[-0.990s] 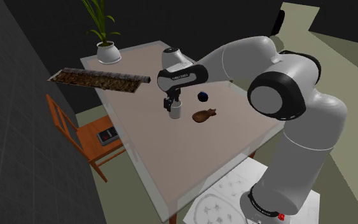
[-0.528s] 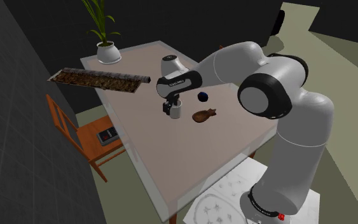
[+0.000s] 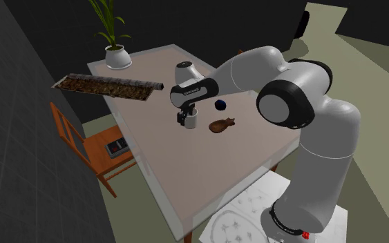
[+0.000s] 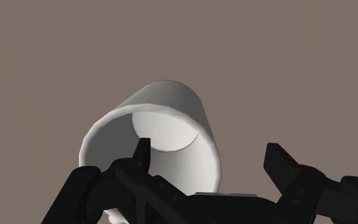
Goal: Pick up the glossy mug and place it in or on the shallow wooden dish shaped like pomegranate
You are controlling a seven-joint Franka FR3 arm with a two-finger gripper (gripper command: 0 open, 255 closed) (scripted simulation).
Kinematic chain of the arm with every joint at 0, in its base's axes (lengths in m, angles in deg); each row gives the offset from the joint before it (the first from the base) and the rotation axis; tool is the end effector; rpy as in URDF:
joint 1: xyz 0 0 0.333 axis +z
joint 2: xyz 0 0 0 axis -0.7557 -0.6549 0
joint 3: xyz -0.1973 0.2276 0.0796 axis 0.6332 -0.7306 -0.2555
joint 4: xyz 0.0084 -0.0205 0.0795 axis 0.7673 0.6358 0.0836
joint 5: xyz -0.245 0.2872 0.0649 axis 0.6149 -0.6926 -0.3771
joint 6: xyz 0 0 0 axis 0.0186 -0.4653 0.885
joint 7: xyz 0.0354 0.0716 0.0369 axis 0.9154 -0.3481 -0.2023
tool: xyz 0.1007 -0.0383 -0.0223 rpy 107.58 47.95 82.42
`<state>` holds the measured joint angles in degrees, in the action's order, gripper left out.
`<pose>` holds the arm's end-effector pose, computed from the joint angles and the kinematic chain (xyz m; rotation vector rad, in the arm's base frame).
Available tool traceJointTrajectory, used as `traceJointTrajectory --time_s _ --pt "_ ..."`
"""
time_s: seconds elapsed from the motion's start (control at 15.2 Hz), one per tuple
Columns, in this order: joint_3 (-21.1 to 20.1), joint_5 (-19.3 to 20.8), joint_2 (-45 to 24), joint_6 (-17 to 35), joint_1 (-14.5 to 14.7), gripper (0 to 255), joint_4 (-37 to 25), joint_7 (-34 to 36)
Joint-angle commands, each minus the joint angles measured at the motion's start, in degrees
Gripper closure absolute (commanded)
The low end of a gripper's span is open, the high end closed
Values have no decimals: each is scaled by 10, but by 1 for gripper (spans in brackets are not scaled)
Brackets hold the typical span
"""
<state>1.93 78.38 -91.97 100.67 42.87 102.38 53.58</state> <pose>0.5961 -0.1352 0.3462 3.0818 0.2301 0.0487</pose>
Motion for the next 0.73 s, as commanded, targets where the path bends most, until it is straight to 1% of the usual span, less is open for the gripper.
traceJointTrajectory --time_s 0.0,0.07,0.66 --pt "0 0 0 0 0 0 0 0" --pt "0 0 0 0 0 255 0 0" --pt "0 0 0 0 0 255 0 0"
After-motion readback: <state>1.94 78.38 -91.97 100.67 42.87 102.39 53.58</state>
